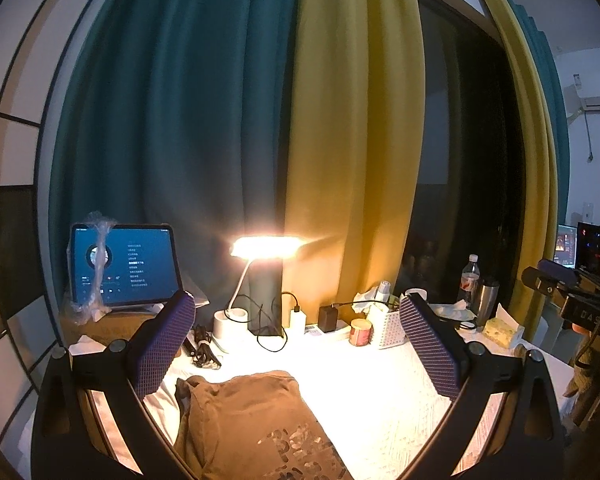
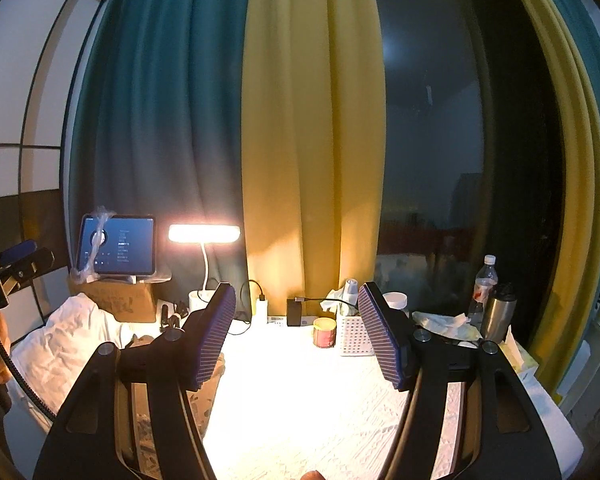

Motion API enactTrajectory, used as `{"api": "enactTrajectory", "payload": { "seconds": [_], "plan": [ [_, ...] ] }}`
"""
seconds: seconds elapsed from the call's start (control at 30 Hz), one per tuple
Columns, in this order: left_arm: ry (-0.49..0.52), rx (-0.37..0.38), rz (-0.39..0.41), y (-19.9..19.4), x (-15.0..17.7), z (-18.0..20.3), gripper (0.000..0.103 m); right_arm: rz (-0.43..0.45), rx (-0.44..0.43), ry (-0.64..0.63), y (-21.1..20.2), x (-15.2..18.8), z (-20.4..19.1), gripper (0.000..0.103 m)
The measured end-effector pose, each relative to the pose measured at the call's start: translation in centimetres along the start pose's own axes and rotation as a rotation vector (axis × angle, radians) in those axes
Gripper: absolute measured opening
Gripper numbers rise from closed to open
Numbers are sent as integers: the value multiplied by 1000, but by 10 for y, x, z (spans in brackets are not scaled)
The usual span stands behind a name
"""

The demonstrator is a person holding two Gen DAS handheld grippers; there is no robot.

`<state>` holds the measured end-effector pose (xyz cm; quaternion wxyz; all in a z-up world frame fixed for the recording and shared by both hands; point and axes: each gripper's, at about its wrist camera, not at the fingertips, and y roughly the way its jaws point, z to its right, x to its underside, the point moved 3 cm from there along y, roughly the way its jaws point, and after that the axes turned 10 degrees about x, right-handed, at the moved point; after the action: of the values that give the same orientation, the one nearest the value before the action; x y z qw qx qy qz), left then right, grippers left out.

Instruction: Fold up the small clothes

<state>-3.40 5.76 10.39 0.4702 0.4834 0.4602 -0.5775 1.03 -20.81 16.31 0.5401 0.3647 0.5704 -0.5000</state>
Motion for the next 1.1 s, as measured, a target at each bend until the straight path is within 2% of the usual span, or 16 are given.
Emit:
{"api": "enactTrajectory", "payload": {
  "seconds": [1.1],
  "plan": [
    [-3,-9,-16,11,4,-7,101,-26,3,-6,16,6,1,67]
  ]
}}
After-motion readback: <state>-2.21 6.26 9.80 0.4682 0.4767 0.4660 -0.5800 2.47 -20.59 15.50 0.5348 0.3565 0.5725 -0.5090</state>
